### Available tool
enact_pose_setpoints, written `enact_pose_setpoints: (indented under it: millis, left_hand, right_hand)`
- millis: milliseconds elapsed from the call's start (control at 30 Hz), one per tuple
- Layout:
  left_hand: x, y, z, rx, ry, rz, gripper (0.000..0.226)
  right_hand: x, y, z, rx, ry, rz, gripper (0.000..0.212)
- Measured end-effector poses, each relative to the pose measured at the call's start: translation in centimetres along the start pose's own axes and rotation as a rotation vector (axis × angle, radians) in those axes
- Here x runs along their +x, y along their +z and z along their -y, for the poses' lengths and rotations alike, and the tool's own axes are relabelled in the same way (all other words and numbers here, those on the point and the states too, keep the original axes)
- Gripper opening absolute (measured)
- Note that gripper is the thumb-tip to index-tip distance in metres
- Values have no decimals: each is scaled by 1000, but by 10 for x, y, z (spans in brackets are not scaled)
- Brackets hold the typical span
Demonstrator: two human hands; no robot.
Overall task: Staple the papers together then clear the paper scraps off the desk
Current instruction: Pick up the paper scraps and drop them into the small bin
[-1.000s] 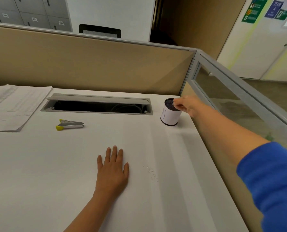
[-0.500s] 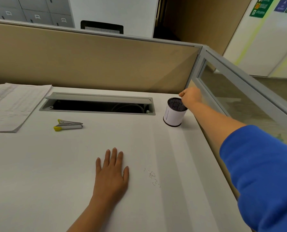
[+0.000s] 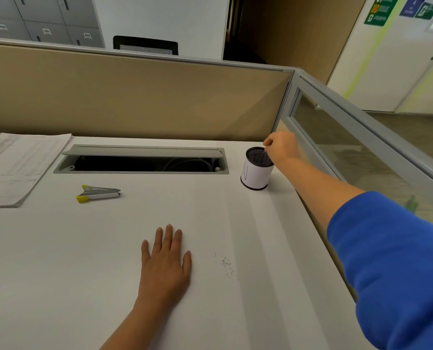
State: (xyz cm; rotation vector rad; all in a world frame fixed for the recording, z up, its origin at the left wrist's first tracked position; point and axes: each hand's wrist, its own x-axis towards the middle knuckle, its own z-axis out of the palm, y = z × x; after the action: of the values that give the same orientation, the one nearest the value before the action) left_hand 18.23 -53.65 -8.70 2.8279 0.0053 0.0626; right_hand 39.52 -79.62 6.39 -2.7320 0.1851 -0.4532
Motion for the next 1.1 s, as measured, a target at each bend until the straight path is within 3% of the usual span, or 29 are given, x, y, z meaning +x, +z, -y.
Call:
enact_pose_setpoints:
  millis: [67,167,367,533,800,1100]
  left_hand:
    - [1,0,-1,-8,4,-6,81]
    - [1,0,-2,-28,13,-9,79]
    - [1,-2,0,-18,23,4,80]
    - [2,-4,-1,-28,26,16,83]
    - [0,-4,0,17,41,45,84]
    - [-1,-6,1,24,33,56,65]
  right_hand:
    - [-3,-5,3,10,13,-37,15]
    - [-18,-17,16,54,42,-25,24]
    - [-128,-15,39,200,-2,344,36]
    - [-236,20,27,-10,54,625,64]
    - [-322,44,38,-205,167,578,127]
    - [-299,74,53,-153,-2,513,130]
